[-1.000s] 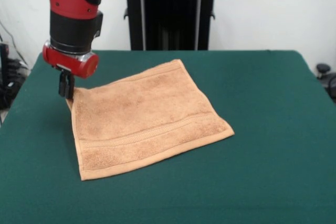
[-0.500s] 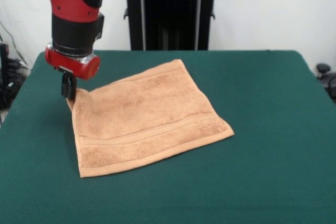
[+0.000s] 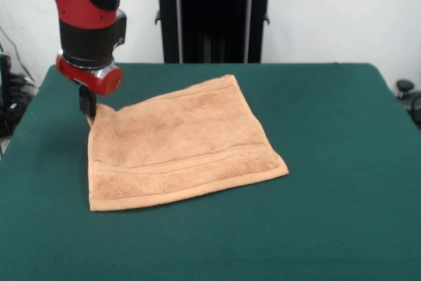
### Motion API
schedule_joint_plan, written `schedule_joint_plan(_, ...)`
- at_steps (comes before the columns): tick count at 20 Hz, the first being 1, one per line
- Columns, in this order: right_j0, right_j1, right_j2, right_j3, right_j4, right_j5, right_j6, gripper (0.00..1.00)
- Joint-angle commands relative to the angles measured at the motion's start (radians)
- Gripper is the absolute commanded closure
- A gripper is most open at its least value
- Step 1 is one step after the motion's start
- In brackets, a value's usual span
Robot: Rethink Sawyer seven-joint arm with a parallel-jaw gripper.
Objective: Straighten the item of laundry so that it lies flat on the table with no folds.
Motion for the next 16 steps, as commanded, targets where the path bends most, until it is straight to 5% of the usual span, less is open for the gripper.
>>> schedule_joint_plan(1, 0.014, 0.116, 0.103, 0.116, 0.088, 0.219, -0.179, 1.0)
schedule_joint_plan(10, 0.122, 0.14, 0.026, 0.027, 0.069, 0.283, -0.081, 1.0)
schedule_joint_plan(16, 0.125, 0.178, 0.03, -0.064, 0.072, 0.381, -0.142, 1.0)
